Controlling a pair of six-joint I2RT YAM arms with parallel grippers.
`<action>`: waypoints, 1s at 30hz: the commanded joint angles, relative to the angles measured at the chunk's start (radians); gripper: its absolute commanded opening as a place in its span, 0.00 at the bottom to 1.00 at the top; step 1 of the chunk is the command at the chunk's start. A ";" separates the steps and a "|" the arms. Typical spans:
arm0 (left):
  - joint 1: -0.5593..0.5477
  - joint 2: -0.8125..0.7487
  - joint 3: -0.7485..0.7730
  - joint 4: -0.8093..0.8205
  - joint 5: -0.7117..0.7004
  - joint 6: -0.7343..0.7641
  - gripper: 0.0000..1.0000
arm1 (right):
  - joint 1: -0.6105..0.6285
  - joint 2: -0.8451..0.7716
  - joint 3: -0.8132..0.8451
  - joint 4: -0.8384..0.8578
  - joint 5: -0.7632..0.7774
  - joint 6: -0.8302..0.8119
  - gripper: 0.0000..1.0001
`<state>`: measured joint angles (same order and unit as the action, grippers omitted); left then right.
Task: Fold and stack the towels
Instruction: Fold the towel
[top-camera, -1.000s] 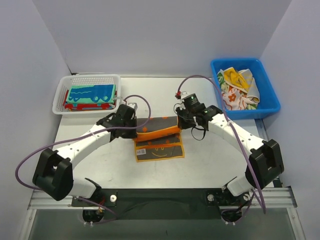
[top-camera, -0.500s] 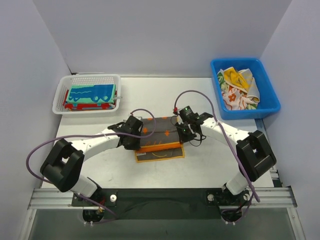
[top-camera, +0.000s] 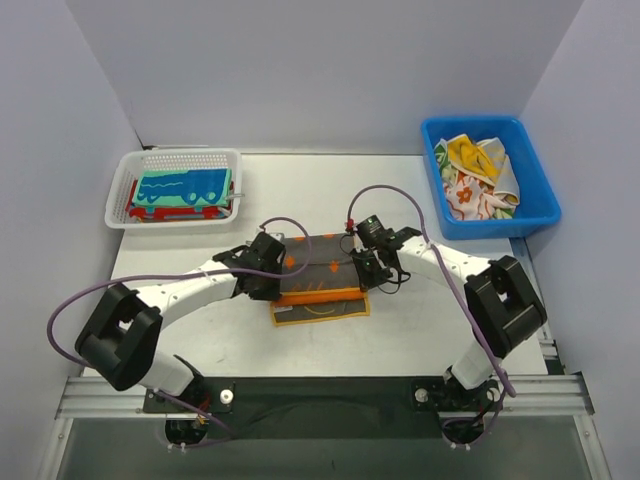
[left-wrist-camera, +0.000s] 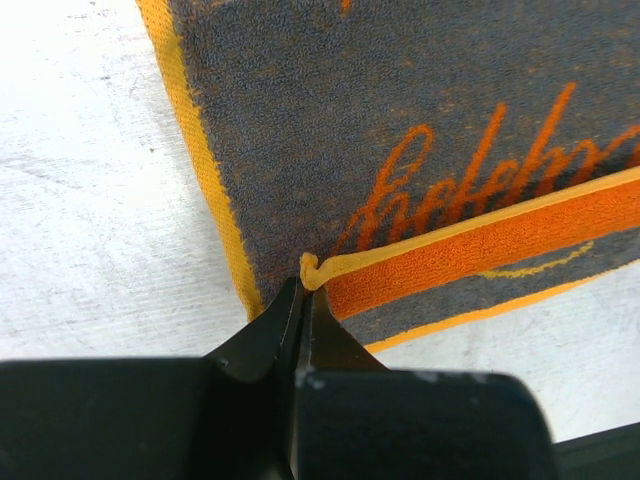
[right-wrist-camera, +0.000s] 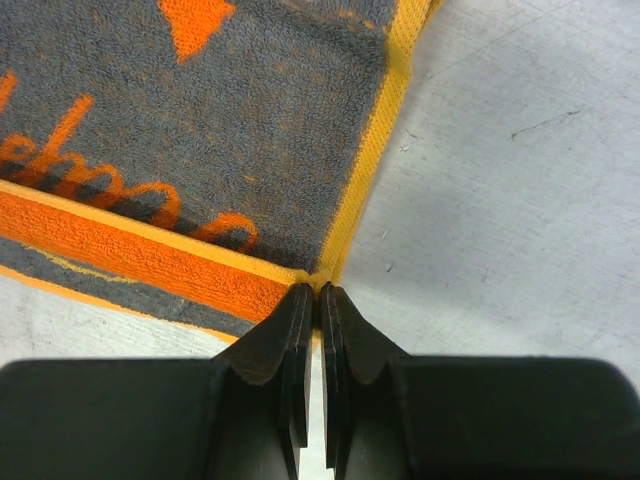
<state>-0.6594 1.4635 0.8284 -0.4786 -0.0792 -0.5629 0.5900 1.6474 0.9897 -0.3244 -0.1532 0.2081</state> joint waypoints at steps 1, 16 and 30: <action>0.001 -0.052 0.028 -0.038 -0.034 0.003 0.02 | -0.012 -0.054 0.026 -0.042 0.063 -0.012 0.00; -0.025 -0.066 -0.058 -0.014 0.019 -0.071 0.13 | -0.012 -0.038 0.017 -0.065 0.044 -0.013 0.01; -0.052 -0.316 -0.012 -0.057 0.007 -0.117 0.80 | 0.019 -0.265 0.030 -0.099 -0.011 0.014 0.48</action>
<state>-0.7063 1.1938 0.7578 -0.5362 -0.0490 -0.6594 0.6037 1.4357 0.9848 -0.3870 -0.1566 0.2092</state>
